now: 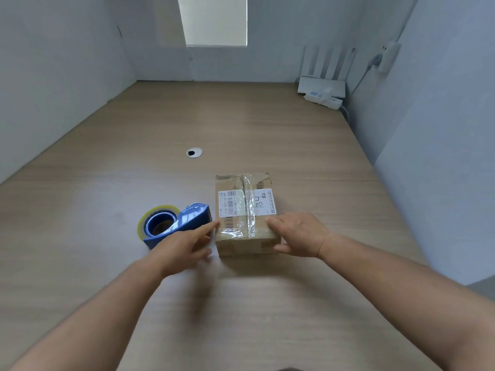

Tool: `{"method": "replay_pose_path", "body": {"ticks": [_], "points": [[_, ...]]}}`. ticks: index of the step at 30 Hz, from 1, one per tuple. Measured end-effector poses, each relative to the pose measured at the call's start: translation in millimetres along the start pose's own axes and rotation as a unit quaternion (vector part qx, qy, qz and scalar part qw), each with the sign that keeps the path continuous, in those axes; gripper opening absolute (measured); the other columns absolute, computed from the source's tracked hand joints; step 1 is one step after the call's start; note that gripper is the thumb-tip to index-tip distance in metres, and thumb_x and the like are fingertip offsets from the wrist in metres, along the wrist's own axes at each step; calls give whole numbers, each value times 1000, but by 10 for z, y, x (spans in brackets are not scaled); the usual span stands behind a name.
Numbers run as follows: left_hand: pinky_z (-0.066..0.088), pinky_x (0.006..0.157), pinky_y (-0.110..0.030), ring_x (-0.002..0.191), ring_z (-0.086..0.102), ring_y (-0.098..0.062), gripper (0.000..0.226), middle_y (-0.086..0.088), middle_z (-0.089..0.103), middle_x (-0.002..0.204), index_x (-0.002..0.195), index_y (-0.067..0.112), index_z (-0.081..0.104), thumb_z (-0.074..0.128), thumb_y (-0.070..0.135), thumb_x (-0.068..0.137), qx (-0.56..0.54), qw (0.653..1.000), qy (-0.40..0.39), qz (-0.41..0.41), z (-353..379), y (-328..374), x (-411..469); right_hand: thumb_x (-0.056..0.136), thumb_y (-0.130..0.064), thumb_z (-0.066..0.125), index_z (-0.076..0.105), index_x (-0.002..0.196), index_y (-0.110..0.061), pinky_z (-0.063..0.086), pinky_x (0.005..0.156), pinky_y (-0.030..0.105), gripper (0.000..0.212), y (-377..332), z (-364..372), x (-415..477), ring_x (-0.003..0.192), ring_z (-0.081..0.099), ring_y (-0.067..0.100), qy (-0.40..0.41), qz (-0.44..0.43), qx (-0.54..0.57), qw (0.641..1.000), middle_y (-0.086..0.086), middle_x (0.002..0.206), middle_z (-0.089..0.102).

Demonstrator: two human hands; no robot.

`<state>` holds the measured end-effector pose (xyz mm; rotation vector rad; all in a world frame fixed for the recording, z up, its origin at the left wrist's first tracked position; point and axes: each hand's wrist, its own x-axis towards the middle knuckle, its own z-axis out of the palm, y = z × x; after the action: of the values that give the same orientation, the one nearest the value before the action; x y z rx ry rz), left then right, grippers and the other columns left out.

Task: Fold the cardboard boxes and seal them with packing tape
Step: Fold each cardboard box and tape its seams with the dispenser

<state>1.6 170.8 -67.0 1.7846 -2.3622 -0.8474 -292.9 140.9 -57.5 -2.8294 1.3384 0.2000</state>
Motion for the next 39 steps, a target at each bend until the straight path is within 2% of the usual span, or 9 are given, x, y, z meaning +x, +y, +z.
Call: {"method": "replay_pose_path", "body": {"ticks": [5,11,14,18,22,28,31,33,39], "points": [[47,89,-29,101,61,-12,48,11,68,110,141,33,39,54,34,95,49,998,36,-5,6,104,162,86,-42,59,44,109,-16,36,69,32,37,2,29,29,102,53,26,1,19,11,1000,3,113,59],[43,67,-26,80,60,-14,41,4,69,91,115,25,36,63,41,88,93,996,4,3,51,204,308,84,-38,61,45,106,-17,36,69,33,35,-45,98,47,101,53,27,9,44,42,998,6,112,59],[47,68,-30,82,63,-18,39,2,69,91,116,22,35,59,41,90,126,992,20,-11,75,281,329,84,-39,62,44,107,-17,34,69,32,36,-58,72,59,102,53,28,5,57,46,997,7,112,60],[52,77,-32,85,64,-14,80,4,69,97,149,28,7,59,44,90,100,994,27,-22,117,367,214,82,-66,51,42,110,-22,37,73,34,53,-158,104,23,105,51,27,10,137,72,988,5,115,57],[48,90,-29,95,63,-9,98,12,69,102,151,34,-12,61,48,87,-59,995,-57,50,422,803,70,70,-87,26,47,118,-24,40,87,40,82,-102,63,-39,111,49,28,33,301,75,950,8,118,55],[44,93,-37,115,51,-19,59,2,57,120,147,24,31,50,42,95,-105,962,251,-22,219,953,315,75,-83,38,40,133,-30,36,93,42,78,322,-10,-182,120,43,28,-38,329,73,941,7,131,48],[30,108,-39,137,31,-25,61,-7,34,149,150,15,24,46,38,98,-93,970,192,-113,32,919,559,79,-76,44,30,143,-37,32,102,43,76,481,-31,-258,132,30,29,-66,297,134,943,8,148,30],[32,107,-38,137,34,-27,61,-10,34,151,150,13,23,46,34,98,-108,976,116,-148,31,948,653,80,-73,46,25,147,-39,25,109,44,78,524,-62,-269,140,19,29,-84,274,147,947,8,157,14],[56,70,-36,94,64,-26,87,-6,57,114,149,17,9,64,34,84,-200,949,70,-235,204,1037,598,83,-68,48,20,148,-25,31,103,45,83,525,-95,-178,134,28,32,-9,367,53,929,14,155,16]]}}
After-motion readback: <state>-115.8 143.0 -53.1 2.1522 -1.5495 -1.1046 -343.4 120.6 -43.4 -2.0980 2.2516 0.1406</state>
